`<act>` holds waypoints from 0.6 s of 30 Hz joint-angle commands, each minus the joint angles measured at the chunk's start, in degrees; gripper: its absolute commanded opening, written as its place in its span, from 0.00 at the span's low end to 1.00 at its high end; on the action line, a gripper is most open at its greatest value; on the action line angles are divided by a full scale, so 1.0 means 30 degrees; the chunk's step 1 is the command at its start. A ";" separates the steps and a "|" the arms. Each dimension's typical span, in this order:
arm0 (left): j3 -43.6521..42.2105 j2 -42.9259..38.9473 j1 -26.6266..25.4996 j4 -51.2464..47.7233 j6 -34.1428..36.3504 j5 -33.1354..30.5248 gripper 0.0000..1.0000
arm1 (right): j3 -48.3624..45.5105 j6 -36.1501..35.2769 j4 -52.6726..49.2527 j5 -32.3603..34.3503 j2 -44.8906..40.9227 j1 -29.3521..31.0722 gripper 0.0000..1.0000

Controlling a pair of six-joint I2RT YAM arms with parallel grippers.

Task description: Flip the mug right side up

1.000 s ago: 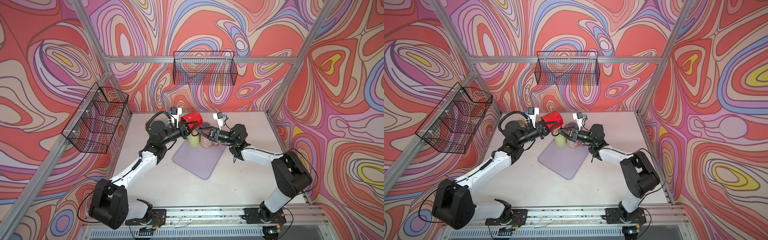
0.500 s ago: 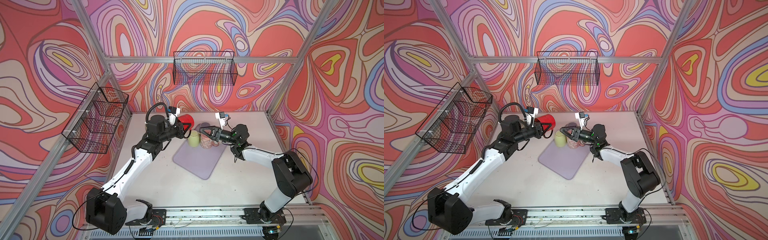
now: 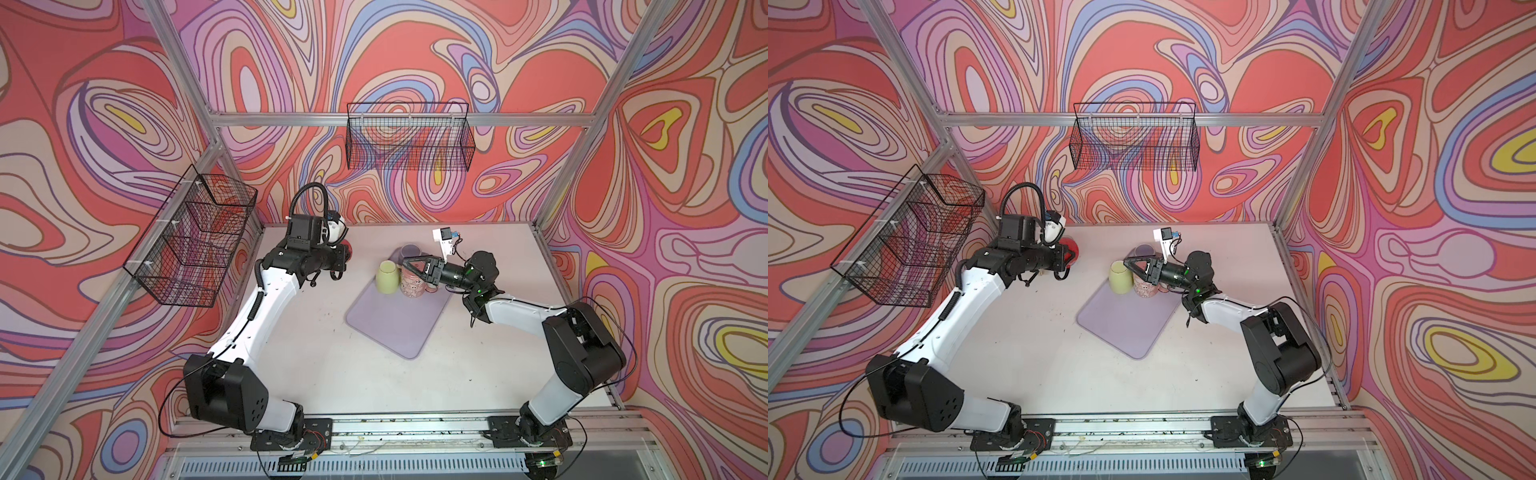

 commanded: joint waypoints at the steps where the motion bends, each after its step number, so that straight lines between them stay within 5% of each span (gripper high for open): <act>1: 0.1984 0.1003 -0.0002 -0.1511 0.1486 -0.0707 0.00 | -0.0265 -0.0636 -0.0545 0.0315 -0.0193 -0.0164 0.36; 18: 1.1477 0.9773 -0.0605 -0.5384 0.2982 -0.3024 0.00 | -0.1050 -0.1195 -0.1132 0.0974 -0.0733 -0.0163 0.36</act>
